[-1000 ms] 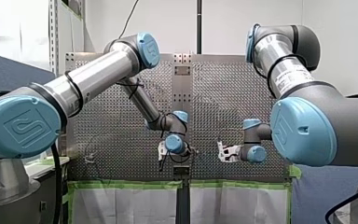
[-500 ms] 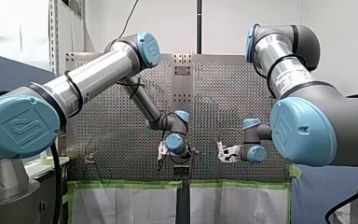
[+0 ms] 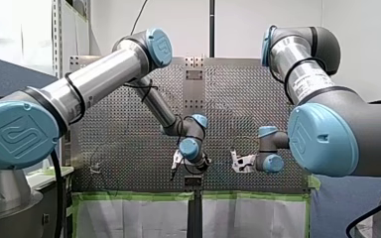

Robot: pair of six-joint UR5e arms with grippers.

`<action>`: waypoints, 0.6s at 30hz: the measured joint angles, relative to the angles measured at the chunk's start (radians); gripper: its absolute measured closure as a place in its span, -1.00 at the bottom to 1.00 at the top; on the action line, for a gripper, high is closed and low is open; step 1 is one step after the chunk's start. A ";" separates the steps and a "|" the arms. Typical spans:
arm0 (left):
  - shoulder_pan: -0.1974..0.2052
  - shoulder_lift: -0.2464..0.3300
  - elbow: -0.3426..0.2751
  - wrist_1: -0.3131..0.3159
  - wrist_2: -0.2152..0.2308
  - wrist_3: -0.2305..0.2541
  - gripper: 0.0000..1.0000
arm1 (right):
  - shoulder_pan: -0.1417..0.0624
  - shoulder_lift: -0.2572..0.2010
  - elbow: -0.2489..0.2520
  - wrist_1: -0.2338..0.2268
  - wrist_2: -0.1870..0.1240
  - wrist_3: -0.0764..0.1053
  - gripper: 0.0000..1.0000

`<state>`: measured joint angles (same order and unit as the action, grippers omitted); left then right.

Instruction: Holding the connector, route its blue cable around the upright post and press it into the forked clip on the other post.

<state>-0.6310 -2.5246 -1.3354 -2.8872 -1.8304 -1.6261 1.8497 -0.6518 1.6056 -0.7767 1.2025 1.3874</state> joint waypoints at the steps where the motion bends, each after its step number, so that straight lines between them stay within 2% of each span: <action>1: -0.002 0.002 -0.004 0.001 -0.003 0.000 -1.00 | 0.000 0.000 0.000 0.000 0.000 0.000 1.00; 9: -0.001 0.056 -0.067 0.055 -0.008 -0.009 -1.00 | 0.000 0.000 0.001 0.000 -0.001 0.000 1.00; 18: -0.019 0.066 -0.098 0.067 -0.006 -0.013 -1.00 | 0.003 -0.001 0.001 0.005 -0.001 -0.001 1.00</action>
<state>-0.6500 -2.4588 -1.4339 -2.8205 -1.8368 -1.6392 1.8523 -0.6523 1.6062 -0.7714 1.2014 1.3860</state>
